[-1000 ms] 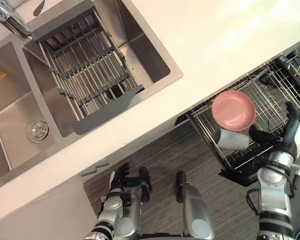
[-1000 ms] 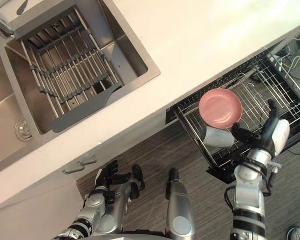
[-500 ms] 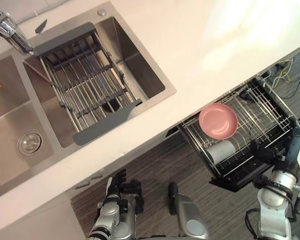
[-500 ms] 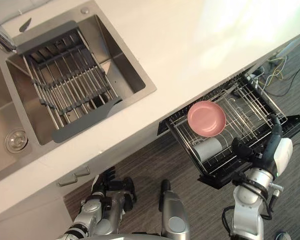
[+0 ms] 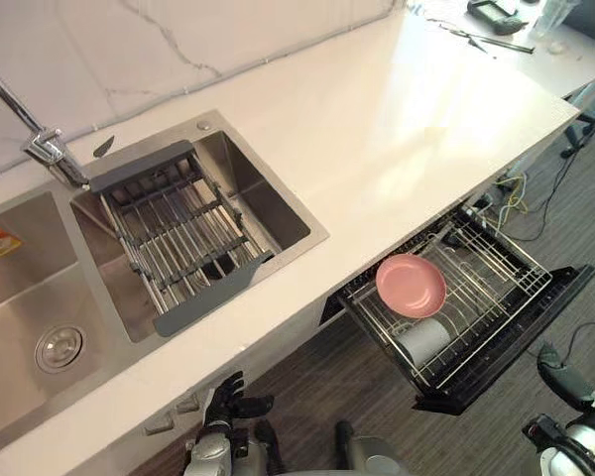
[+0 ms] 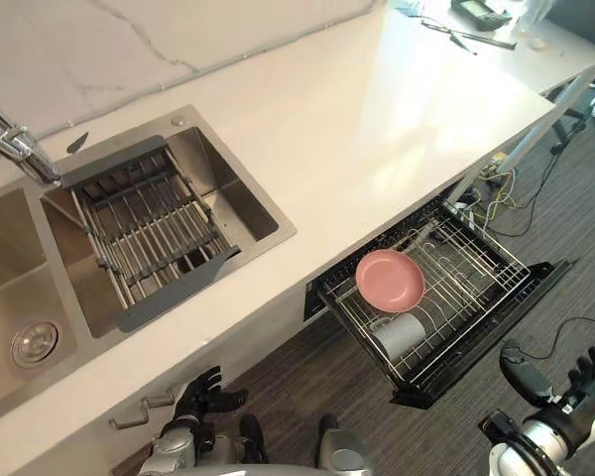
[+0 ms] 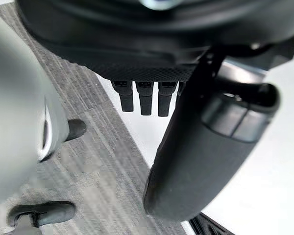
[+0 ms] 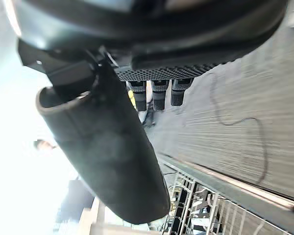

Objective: Walk over to the sink, pick up the cup, carry it to the dishwasher, place the cup inside the dishwasher, then close the dishwasher door

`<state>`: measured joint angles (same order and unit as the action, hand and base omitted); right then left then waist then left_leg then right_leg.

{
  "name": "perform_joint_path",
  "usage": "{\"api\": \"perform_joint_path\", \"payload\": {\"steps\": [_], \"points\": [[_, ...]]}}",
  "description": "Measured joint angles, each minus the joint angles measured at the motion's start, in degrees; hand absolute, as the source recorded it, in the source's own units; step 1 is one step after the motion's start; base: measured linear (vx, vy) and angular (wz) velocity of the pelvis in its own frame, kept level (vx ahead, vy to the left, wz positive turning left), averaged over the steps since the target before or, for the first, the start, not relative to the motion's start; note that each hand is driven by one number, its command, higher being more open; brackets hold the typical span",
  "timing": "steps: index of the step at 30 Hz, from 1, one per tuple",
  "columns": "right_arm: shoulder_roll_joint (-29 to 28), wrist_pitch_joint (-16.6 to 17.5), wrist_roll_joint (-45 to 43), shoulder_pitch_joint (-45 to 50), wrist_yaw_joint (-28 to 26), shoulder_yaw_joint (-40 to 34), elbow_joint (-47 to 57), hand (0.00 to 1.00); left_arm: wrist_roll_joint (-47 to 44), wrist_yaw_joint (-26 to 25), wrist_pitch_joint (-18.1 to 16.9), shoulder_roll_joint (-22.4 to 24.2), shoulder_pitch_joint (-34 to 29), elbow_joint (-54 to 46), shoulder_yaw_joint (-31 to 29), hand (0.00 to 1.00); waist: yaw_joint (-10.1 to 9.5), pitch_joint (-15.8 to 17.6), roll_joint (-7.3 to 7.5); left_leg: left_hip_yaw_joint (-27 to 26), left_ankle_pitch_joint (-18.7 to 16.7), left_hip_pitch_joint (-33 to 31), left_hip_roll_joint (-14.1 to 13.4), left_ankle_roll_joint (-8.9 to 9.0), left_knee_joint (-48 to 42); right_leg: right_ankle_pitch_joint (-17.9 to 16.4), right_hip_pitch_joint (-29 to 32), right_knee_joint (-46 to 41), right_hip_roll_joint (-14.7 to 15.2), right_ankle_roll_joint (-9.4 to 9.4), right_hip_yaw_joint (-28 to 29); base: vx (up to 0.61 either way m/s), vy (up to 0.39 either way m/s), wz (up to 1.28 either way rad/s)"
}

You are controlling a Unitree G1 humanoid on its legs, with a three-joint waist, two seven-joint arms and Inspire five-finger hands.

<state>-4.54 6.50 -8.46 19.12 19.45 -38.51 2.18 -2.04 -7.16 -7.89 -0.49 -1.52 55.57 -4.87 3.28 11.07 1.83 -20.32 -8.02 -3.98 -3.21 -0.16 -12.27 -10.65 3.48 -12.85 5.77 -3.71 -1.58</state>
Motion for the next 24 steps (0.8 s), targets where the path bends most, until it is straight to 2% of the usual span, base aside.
{"api": "perform_joint_path", "payload": {"steps": [4, 7, 12, 19, 24], "points": [[0.0, 0.0, -5.4, 0.0, -0.2, 0.0, -4.6, 0.9, 0.0, 0.0, 0.0, 0.9, -0.9, -0.2, -0.3, 0.9, 0.57, -1.0, -0.84, -0.7, -0.6, 0.6, -0.1, -0.08, -0.3, -0.1, -0.3, 0.0, 0.0, -0.09, 0.6, -0.01, 0.026, -0.1], [0.0, 0.4, -13.0, -0.4, -1.1, 0.1, -8.5, 0.9, -0.1, 0.0, 0.0, 1.5, -1.3, -0.3, -0.3, 0.9, 0.63, -1.5, -1.65, -1.4, -1.2, 0.6, -0.4, 0.0, -1.1, -0.1, 0.1, -0.3, -0.3, -0.13, 1.4, -0.02, 0.019, -0.13], [0.1, 1.1, -23.5, -0.9, -4.0, 1.0, -12.7, 0.9, -0.5, 0.1, 0.0, 2.0, -1.7, -1.4, -0.2, 0.9, 0.62, -1.4, -1.91, -2.3, -1.8, -0.6, -1.0, -0.01, -2.6, -0.8, 1.8, -2.3, -0.5, -0.17, 2.3, -0.01, 0.003, -0.1], [0.9, 1.9, -31.0, -3.2, -9.2, 5.6, -16.6, 0.9, -1.4, 0.7, -0.1, 2.0, -0.2, -1.9, 0.1, 0.9, 0.41, 1.8, -2.5, -2.0, -3.5, -3.3, -1.6, -0.29, -6.4, -2.3, 4.4, -6.1, -0.3, -0.28, 2.2, -0.04, 0.01, 0.02], [3.5, 2.0, -37.3, -5.7, -13.0, 7.7, -19.6, 0.9, -1.4, 1.3, -0.4, 1.6, 0.9, -2.4, 0.5, 0.9, -0.6, 3.5, -2.56, -0.4, -3.9, -5.0, -1.4, -0.48, -7.9, -3.3, 5.3, -7.7, 0.3, -0.32, 0.7, -0.02, 0.005, 0.16]]}}
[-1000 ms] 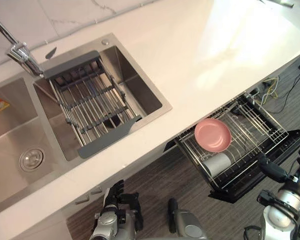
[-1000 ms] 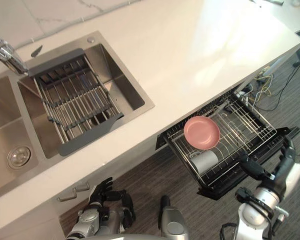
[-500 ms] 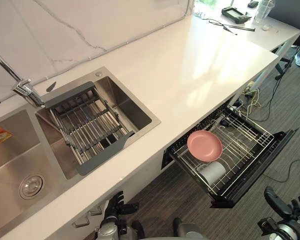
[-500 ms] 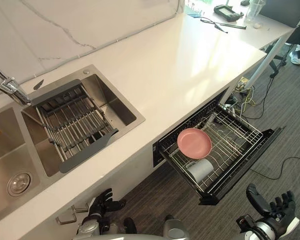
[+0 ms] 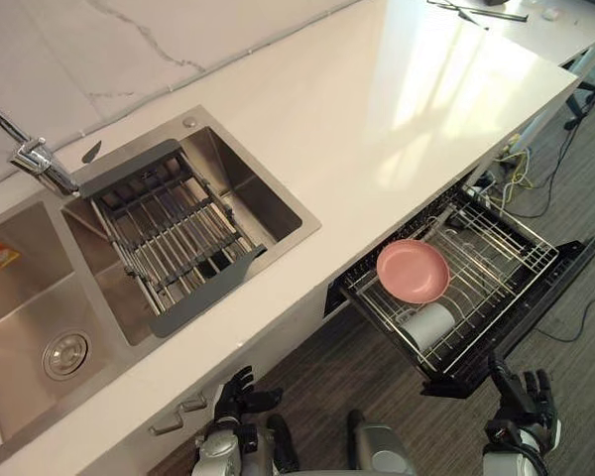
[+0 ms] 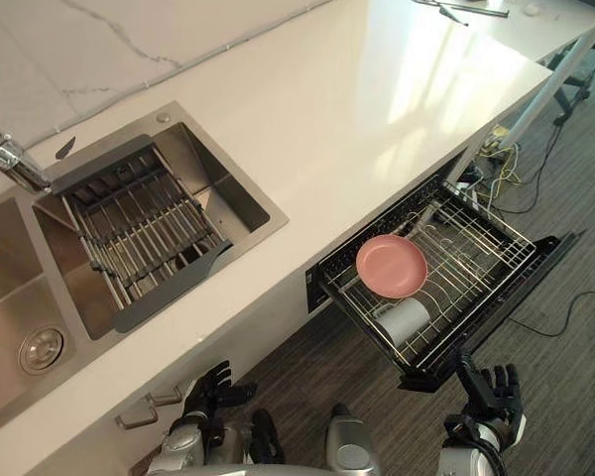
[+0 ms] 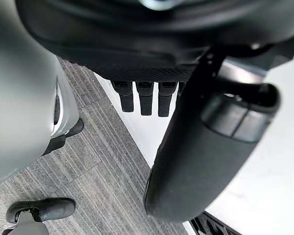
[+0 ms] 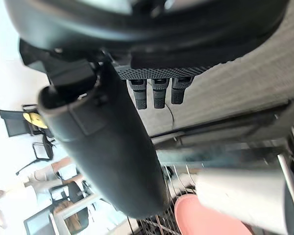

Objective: Walk over to the sink, pick up the cup, carry it to the dishwasher, place the cup inside the dishwasher, then close the dishwasher door

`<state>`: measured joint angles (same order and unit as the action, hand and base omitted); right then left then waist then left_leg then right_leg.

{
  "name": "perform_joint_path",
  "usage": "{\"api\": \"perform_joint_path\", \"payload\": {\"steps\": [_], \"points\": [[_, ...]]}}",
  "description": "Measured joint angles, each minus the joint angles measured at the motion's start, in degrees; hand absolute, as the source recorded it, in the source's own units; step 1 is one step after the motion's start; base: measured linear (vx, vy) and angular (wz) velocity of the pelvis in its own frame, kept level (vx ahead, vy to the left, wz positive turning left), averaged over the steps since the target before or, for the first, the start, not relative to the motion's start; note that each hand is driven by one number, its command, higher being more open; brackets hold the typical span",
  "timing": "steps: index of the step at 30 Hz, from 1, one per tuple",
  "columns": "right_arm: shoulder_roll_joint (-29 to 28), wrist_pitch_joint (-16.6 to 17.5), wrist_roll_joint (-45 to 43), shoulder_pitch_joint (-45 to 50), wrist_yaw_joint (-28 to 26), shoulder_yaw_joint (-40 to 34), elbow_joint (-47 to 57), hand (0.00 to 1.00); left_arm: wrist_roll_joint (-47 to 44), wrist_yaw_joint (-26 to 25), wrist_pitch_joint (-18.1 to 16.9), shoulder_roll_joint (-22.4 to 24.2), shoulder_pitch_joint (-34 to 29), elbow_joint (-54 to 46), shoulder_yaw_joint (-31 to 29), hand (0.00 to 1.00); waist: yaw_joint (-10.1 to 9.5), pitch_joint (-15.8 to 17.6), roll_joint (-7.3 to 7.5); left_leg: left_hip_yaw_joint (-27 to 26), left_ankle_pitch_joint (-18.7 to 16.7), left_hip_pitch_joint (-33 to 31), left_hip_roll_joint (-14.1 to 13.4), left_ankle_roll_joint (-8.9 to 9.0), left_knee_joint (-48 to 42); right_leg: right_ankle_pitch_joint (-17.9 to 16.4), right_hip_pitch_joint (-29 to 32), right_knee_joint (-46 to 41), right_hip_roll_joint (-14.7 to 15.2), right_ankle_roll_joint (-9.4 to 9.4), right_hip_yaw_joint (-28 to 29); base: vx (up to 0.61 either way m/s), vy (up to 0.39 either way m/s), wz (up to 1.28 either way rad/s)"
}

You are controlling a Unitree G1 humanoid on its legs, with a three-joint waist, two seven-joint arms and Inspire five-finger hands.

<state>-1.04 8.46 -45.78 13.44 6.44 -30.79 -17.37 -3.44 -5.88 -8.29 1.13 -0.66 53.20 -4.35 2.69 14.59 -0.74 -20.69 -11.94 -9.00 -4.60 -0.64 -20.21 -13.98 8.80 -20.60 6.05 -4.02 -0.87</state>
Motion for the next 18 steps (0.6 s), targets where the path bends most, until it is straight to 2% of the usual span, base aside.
{"api": "perform_joint_path", "payload": {"steps": [4, 13, 18], "points": [[1.9, 0.5, -2.2, -2.8, -0.8, 0.2, -1.9, 0.9, -0.1, 0.7, -0.3, -0.6, 0.5, -1.1, 0.4, 0.9, -0.46, 1.9, 0.09, 0.9, 0.0, -0.7, 0.2, -0.01, -0.2, -0.2, 0.3, -0.5, 0.3, 0.08, -1.1, 0.01, -0.006, 0.13], [8.2, 2.4, -2.5, -4.3, -1.5, 3.8, -5.4, 0.9, -1.1, 2.0, -0.8, -2.1, 0.5, -0.7, 1.5, 0.9, -0.47, 2.4, -0.2, 2.8, 0.5, -1.4, 1.8, -0.22, 0.2, -1.0, 0.5, -1.3, 1.8, -0.58, -3.0, 0.0, 0.014, 0.13], [10.6, 4.2, -2.4, -6.1, -2.0, 9.5, -5.6, 0.9, -1.0, 2.8, -1.1, -3.3, 0.5, 0.2, 2.2, 0.9, -0.33, 2.4, -0.29, 4.5, 3.1, -2.4, 3.2, -0.44, 2.4, -0.7, 1.4, -1.3, 2.6, -0.59, -4.3, -0.07, 0.001, 0.18]]}}
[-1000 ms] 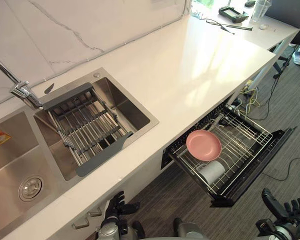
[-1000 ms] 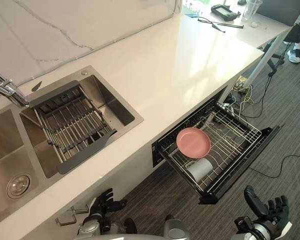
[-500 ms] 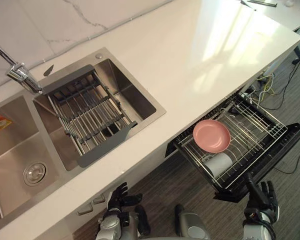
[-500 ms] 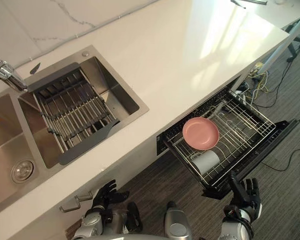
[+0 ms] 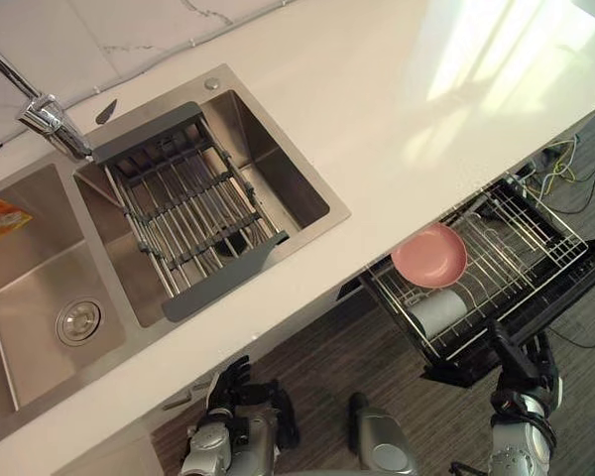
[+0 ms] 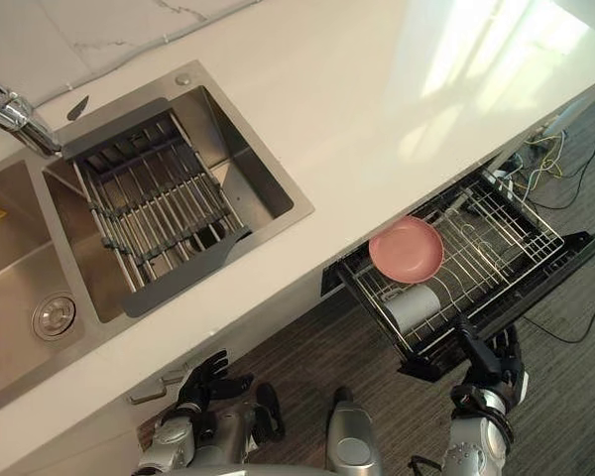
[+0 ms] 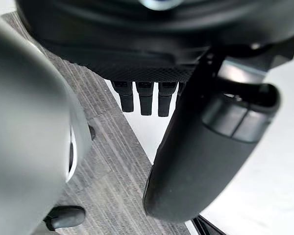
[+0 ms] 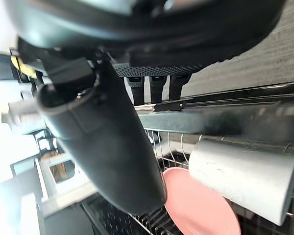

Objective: Walk over to the sink, pick up the cup, carry it to the dishwasher, place the cup inside the dishwasher, then close the dishwasher door

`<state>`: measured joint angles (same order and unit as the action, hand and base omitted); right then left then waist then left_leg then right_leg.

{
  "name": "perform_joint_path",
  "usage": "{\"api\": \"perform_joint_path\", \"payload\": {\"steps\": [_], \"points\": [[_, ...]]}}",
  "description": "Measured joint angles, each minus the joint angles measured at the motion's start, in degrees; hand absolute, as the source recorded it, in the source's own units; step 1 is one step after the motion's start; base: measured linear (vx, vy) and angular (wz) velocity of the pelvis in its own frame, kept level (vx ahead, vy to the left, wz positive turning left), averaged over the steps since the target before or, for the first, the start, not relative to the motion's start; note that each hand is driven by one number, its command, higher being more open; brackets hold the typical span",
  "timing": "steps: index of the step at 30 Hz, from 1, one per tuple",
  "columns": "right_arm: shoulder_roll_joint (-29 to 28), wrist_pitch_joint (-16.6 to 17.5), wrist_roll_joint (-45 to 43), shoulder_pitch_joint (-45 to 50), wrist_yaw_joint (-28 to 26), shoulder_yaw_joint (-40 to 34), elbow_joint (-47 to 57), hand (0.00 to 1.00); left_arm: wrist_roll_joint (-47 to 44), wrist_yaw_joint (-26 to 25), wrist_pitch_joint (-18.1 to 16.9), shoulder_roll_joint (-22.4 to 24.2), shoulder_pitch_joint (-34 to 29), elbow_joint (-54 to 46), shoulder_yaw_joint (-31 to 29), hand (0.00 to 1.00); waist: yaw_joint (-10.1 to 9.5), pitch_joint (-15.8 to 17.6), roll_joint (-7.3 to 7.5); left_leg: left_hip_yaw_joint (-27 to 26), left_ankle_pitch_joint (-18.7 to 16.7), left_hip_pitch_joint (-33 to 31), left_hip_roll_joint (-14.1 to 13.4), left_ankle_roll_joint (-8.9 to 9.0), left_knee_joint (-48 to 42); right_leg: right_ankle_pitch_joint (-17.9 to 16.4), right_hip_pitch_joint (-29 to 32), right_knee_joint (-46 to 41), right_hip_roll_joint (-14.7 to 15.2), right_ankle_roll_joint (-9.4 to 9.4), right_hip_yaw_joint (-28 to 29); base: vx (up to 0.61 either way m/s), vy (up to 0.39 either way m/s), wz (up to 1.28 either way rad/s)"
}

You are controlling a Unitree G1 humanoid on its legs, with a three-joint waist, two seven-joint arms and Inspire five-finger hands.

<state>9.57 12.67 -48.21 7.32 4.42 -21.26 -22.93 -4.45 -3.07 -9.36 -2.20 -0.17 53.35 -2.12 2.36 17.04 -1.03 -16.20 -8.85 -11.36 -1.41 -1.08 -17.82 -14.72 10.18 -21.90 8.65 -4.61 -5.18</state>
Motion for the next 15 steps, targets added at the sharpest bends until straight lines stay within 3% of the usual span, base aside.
{"api": "perform_joint_path", "payload": {"steps": [2, 9, 15], "points": [[1.4, 0.1, 0.1, -2.0, -0.4, 2.4, -1.1, 0.9, 0.0, 0.2, -0.5, -0.4, 0.0, 0.7, 0.1, 0.9, 0.0, 0.1, -0.13, 1.4, 0.9, -0.4, 0.2, 0.02, 0.6, 0.7, 0.0, 0.6, -0.1, 0.17, -0.8, -0.1, -0.013, 0.23], [4.9, -0.3, 0.1, -10.6, -2.7, 11.3, -1.4, 0.9, 0.0, 0.5, -0.9, -1.7, 0.0, 2.6, 0.2, 0.9, -0.5, 2.1, -2.81, 5.6, 6.1, -2.2, 1.1, -0.19, 5.0, 4.6, 0.2, 4.7, -0.5, 0.69, -4.2, -0.11, 0.009, 0.23], [6.4, -0.9, 0.6, -17.5, -3.5, 15.3, -2.9, 0.9, 0.0, 0.6, -1.2, -2.2, 0.3, 1.7, 0.3, 0.9, -1.77, 3.4, -3.28, 8.5, 9.2, -3.8, 1.9, -0.35, 7.5, 5.5, 1.2, 5.1, -0.1, 1.01, -7.0, -0.07, 0.004, 0.28]]}}
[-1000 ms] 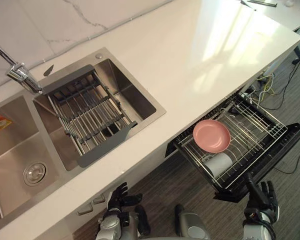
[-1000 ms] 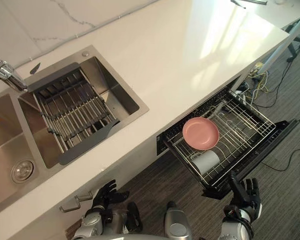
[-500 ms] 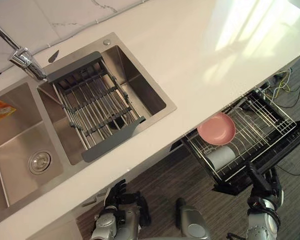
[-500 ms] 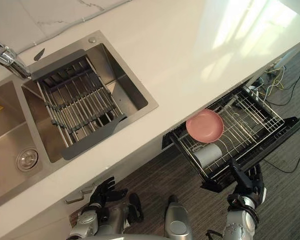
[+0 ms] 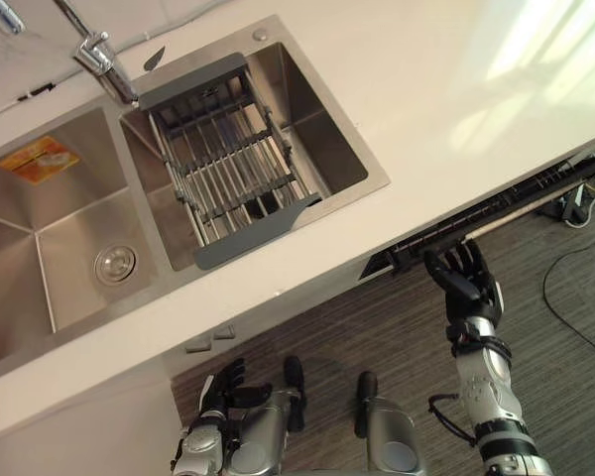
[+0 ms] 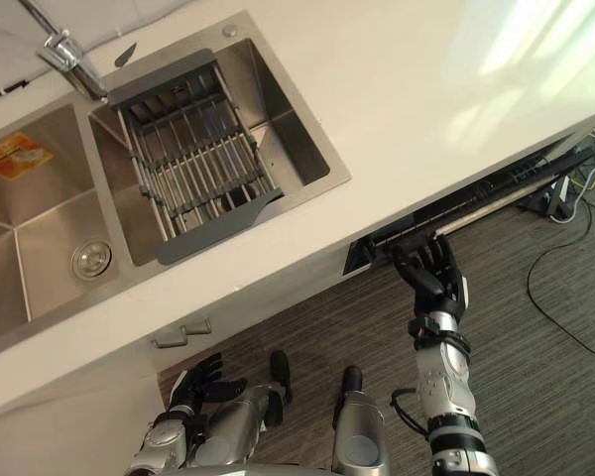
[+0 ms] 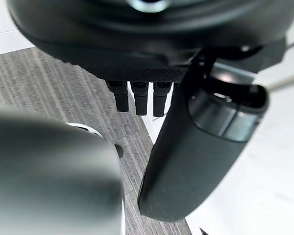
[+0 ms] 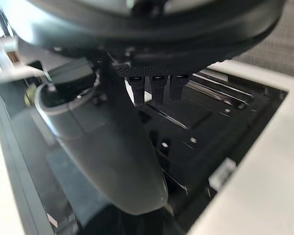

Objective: Walk over to the sink, pick up the cup, carry it to the dishwasher, place the cup inside the dishwasher, then close the dishwasher door

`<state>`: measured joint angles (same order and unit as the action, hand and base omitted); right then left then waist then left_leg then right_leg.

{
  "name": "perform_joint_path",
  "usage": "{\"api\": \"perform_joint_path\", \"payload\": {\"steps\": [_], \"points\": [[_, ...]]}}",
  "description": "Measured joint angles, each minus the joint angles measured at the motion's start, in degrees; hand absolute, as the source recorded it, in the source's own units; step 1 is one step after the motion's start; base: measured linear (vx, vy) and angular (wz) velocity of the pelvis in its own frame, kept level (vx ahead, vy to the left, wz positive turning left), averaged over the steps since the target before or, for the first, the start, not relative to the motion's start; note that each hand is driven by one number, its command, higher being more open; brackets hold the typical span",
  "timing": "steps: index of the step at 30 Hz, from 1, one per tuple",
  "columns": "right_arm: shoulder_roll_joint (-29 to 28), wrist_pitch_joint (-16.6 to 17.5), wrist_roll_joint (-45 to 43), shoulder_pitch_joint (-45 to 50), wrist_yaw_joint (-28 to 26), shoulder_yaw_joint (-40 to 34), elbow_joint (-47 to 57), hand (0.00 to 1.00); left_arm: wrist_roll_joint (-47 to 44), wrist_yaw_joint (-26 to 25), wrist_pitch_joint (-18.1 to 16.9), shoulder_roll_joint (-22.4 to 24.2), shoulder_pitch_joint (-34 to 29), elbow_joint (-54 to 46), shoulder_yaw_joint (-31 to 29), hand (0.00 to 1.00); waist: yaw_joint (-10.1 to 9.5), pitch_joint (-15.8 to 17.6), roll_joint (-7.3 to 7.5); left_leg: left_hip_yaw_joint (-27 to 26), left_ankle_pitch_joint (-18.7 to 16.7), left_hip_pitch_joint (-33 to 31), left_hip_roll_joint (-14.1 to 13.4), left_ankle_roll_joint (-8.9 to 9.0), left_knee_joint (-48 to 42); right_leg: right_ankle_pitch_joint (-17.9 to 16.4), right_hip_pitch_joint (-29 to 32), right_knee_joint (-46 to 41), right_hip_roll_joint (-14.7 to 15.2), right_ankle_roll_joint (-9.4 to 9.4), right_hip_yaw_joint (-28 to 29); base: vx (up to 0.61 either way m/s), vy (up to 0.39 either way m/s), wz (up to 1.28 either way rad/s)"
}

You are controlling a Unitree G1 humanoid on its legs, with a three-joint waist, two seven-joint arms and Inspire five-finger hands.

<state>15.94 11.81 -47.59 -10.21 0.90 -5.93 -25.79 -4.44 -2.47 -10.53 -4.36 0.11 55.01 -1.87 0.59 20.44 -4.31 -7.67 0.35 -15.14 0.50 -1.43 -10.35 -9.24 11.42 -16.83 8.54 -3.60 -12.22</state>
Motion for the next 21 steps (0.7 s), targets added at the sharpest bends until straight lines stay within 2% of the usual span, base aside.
{"api": "perform_joint_path", "payload": {"steps": [3, 5, 8, 10, 17, 21], "points": [[2.8, -0.5, 1.6, -5.8, -1.3, 2.8, -3.5, 0.9, 0.0, 0.0, -0.1, 0.0, 0.3, -0.3, 0.0, 0.9, -1.12, 0.5, -0.64, 0.7, 0.7, -0.9, 0.2, -0.15, 0.3, 0.3, 0.6, 0.0, 0.1, -0.01, -0.7, -0.02, 0.009, 0.12], [4.4, -0.4, 2.8, -6.6, -1.7, 2.6, -6.4, 0.9, 0.0, 0.0, -0.4, -0.6, 0.4, -0.4, 0.1, 0.9, -1.13, 1.2, -0.69, 0.9, 0.9, -1.0, 0.3, -0.33, 0.3, 0.4, 0.6, 0.1, 0.0, -0.01, -0.8, -0.01, 0.003, 0.02], [7.3, -2.4, 5.1, -12.2, -0.8, 4.1, -13.5, 0.9, 0.0, 0.0, -0.5, -1.3, 0.5, -0.2, 0.8, 0.9, -1.21, 1.8, -1.44, 1.6, 1.7, -1.8, 0.5, -0.38, 0.7, 1.0, 1.3, 0.4, -0.2, 0.04, -1.1, -0.02, 0.008, 0.06], [7.0, -2.8, 5.6, -13.7, 0.3, 3.7, -14.6, 0.9, 0.0, 0.0, -0.6, -1.7, 0.5, -0.3, 1.0, 0.9, -1.33, 2.4, -1.76, 2.4, 2.1, -2.2, 0.5, -0.35, 0.9, 1.4, 1.4, 0.8, -0.3, 0.14, -1.8, -0.02, 0.004, 0.14], [7.8, -3.7, 9.0, -14.1, 0.4, 4.2, -13.9, 0.9, 0.0, -0.1, -0.6, -1.9, 0.6, -0.3, 1.2, 0.9, -1.33, 2.7, -1.73, 2.5, 3.0, -2.3, 0.5, -0.46, 1.8, 2.7, 1.3, 2.1, -0.6, 0.16, -1.8, 0.0, 0.001, 0.0], [7.8, -3.9, 13.3, -8.8, -0.4, 4.3, -7.7, 0.9, 0.0, -0.2, -0.4, -1.9, 0.6, -0.2, 1.2, 0.9, -1.32, 2.8, -1.42, 2.5, 3.2, -0.8, 0.6, -0.53, 2.7, 3.2, -0.4, 3.3, -0.6, 0.02, -1.9, 0.0, 0.008, 0.0]]}}
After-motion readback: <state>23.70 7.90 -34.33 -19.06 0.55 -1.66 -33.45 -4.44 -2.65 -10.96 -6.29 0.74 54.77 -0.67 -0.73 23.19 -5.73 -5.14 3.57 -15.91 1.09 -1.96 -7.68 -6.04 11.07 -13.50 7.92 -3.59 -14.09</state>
